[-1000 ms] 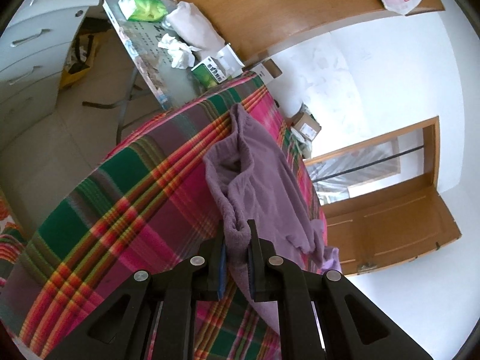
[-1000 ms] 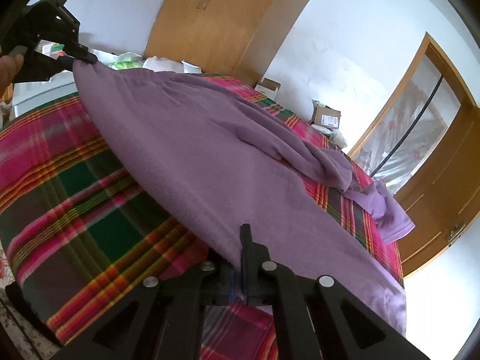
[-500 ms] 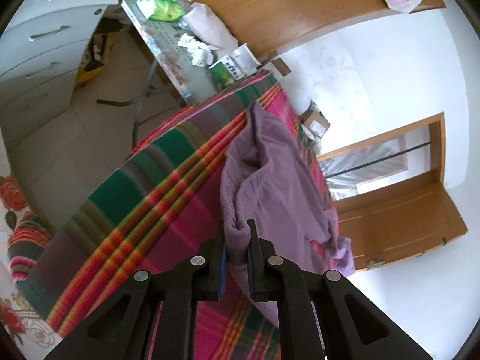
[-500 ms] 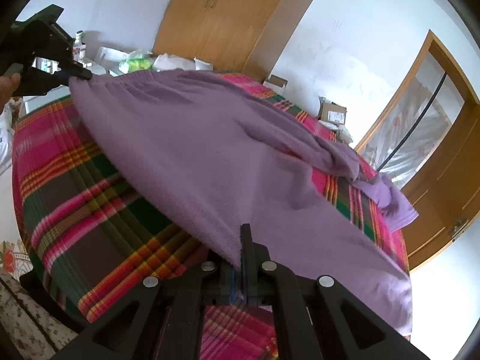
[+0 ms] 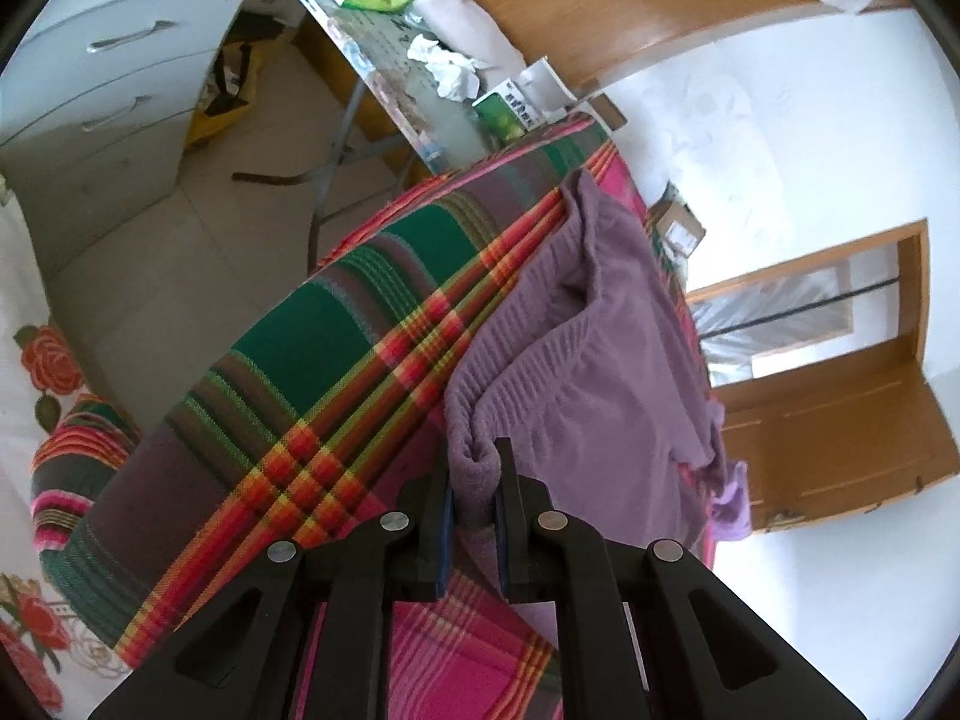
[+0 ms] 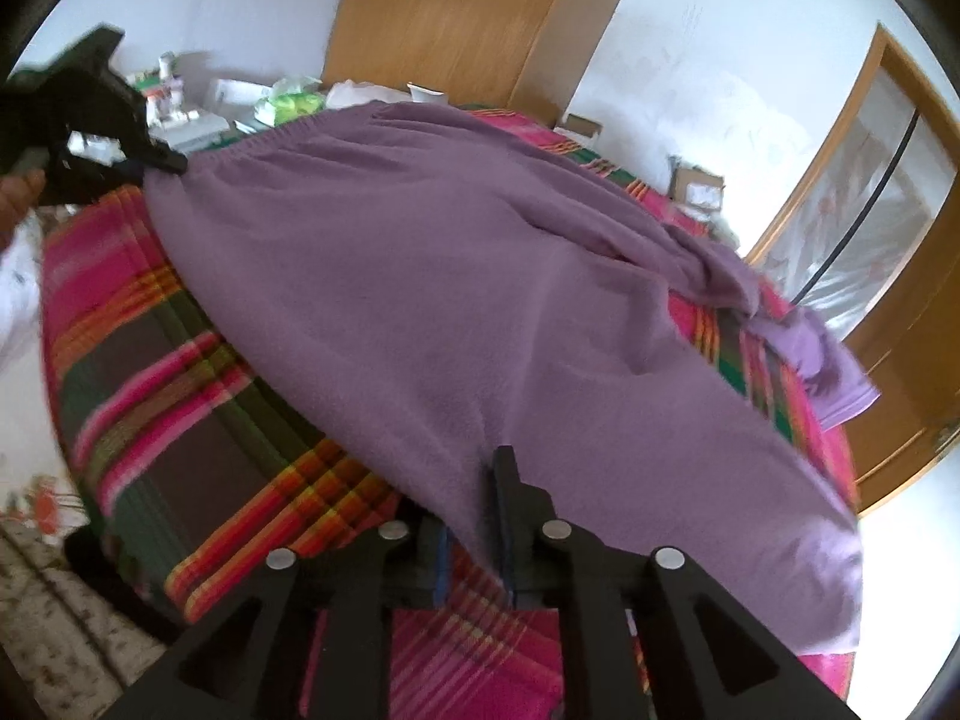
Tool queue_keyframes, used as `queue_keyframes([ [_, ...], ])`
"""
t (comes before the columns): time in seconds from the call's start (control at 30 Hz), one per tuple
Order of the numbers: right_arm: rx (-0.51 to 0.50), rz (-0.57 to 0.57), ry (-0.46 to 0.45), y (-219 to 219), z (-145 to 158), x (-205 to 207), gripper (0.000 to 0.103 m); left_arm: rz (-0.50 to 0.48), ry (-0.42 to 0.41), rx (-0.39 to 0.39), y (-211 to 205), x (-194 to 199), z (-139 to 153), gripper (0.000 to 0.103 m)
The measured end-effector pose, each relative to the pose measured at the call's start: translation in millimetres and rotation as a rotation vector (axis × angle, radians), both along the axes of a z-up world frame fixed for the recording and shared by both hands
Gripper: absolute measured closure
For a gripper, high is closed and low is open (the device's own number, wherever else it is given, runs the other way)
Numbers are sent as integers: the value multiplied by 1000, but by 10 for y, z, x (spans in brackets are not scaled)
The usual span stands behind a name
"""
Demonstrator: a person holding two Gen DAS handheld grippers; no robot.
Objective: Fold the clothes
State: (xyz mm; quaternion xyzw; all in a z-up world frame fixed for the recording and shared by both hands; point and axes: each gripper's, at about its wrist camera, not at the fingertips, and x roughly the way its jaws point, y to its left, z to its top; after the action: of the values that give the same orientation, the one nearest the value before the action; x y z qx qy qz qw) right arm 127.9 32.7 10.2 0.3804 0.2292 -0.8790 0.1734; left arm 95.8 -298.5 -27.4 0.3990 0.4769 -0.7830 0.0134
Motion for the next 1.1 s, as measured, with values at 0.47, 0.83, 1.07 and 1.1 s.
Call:
queue_keyframes([
  [0.47, -340, -224, -65, 1447, 392, 43, 76, 47, 34, -205, 36, 155, 415, 88],
  [0.83, -455, -872, 53, 3356, 256, -63, 71, -196, 85, -226, 812, -271, 557, 87],
  [1.07, -543, -970, 19, 3902, 72, -151, 66, -412, 85, -261, 1509, -561, 531, 84],
  [1.1, -550, -974, 10, 3957, 45, -178, 66, -427, 78, -251, 1573, -593, 498, 84],
])
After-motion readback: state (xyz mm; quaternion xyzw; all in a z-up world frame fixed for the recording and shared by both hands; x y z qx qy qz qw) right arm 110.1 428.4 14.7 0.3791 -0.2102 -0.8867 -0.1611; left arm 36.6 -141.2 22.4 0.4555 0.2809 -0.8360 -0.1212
